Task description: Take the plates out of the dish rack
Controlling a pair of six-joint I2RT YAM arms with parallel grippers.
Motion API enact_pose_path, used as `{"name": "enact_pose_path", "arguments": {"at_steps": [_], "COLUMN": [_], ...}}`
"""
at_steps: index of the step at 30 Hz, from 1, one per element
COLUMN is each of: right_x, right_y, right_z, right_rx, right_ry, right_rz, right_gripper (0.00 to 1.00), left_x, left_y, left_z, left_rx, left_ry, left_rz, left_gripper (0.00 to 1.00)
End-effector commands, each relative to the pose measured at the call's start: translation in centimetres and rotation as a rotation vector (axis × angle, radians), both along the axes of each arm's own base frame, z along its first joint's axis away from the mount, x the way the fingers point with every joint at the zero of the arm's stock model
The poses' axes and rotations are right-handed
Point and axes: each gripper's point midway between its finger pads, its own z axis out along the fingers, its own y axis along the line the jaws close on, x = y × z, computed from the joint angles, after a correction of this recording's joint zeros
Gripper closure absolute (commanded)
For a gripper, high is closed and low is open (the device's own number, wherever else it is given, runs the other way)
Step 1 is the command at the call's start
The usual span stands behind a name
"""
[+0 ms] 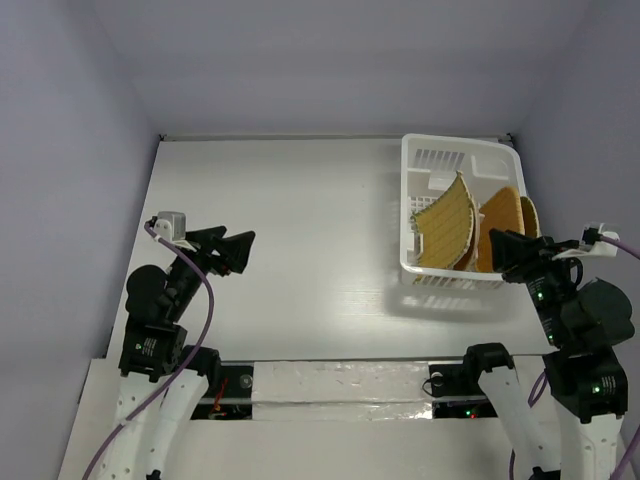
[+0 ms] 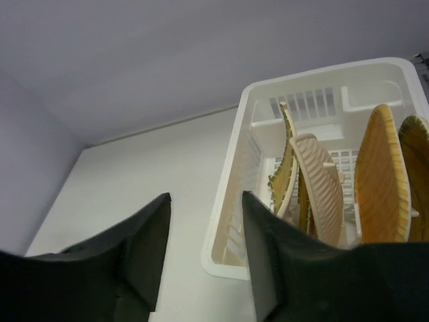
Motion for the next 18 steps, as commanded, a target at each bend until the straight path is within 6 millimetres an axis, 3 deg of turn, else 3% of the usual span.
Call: {"name": "enact_pose_path", "arguments": {"at_steps": [1, 2, 4, 7, 8, 11, 12, 18], "right_x": [0.6, 0.7, 1.1, 2.0, 2.2, 3.2, 3.4, 5.4], "right_y": [-0.2, -0.2, -0.8, -0.5, -0.3, -0.2, -0.3, -0.7], "right_z": [-0.8, -0.9, -1.5, -2.7, -3.3, -4.7, -5.0, -7.2], "right_rx": [-0.02, -0.022, -0.023, -0.034, -0.038, -0.053, -0.056, -0.072], "right_ry": [0.042, 0.046, 0.08, 0.139, 0.16, 0.212, 0.223, 0.313], "right_rz": [-0.013, -0.013, -0.048, -0.034, -0.026, -0.025, -0.028, -0.065], "right_gripper": [0.65, 0.86, 1.0, 1.0, 1.0, 1.0, 1.0, 0.97], "left_x": [-0.4, -0.4, -0.5, -0.5, -0.5, -0.4, -0.3, 0.3], "left_y": [-0.4, -0.4, -0.8, -0.9, -1.0, -0.9, -0.8, -0.8], "left_z": [1.9, 1.8, 1.1, 0.1, -0.2, -0.8, -1.0, -2.0], "left_rx": [0.001, 0.002, 0.002, 0.01, 0.013, 0.004, 0.002, 0.008], "left_ry": [-0.05, -0.046, -0.023, 0.01, 0.021, 0.051, 0.056, 0.094], "left_rz": [-0.024, -0.023, -0.043, -0.051, -0.052, -0.034, -0.03, -0.016], "left_gripper": [0.27, 0.31, 0.4, 0.53, 0.66, 0.92, 0.97, 1.0]}}
